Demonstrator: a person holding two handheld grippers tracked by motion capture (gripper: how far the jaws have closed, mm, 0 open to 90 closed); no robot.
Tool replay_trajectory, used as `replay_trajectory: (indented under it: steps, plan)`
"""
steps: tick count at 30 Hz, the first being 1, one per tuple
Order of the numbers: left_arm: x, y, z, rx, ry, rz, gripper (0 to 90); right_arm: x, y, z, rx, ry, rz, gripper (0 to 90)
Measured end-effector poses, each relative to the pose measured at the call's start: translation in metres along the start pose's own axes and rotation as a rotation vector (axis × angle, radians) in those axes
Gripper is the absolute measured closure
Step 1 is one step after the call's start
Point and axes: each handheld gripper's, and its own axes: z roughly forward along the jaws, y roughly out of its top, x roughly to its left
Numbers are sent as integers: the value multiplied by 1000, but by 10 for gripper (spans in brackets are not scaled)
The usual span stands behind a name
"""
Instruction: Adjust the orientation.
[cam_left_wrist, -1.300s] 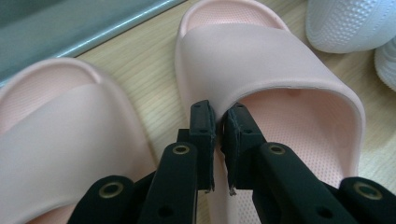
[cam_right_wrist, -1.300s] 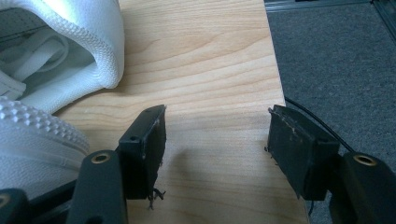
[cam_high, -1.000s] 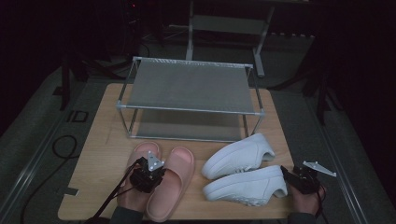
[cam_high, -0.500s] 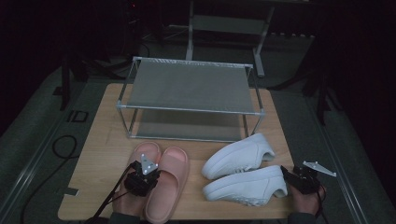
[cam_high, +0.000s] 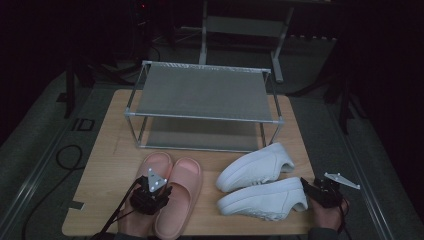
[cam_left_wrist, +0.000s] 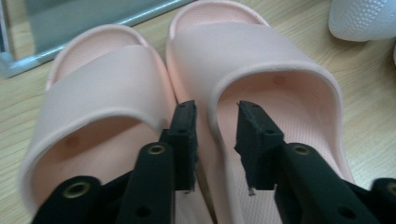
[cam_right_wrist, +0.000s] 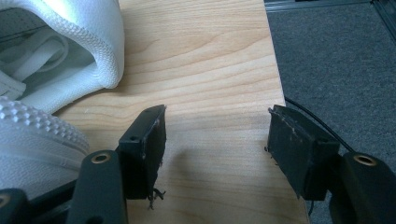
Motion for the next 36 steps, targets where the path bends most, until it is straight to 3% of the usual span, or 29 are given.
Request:
replay_trajectory:
  steps: [1,7,18,21,25,36]
  plan:
    - [1,-2,-5,-2,28,-10,626,0,0,0,0,0,0,363]
    - [7,-7,-10,3,28,-36,602,0,0,0,0,0,0,363]
    - [12,-10,3,32,30,-89,449,0,0,0,0,0,0,363]
    - [15,-8,9,24,-20,-119,448,0,0,0,0,0,0,363]
    - [16,-7,12,15,-39,-135,463,0,0,0,0,0,0,363]
    - [16,-3,18,18,-13,-143,514,0,0,0,0,0,0,363]
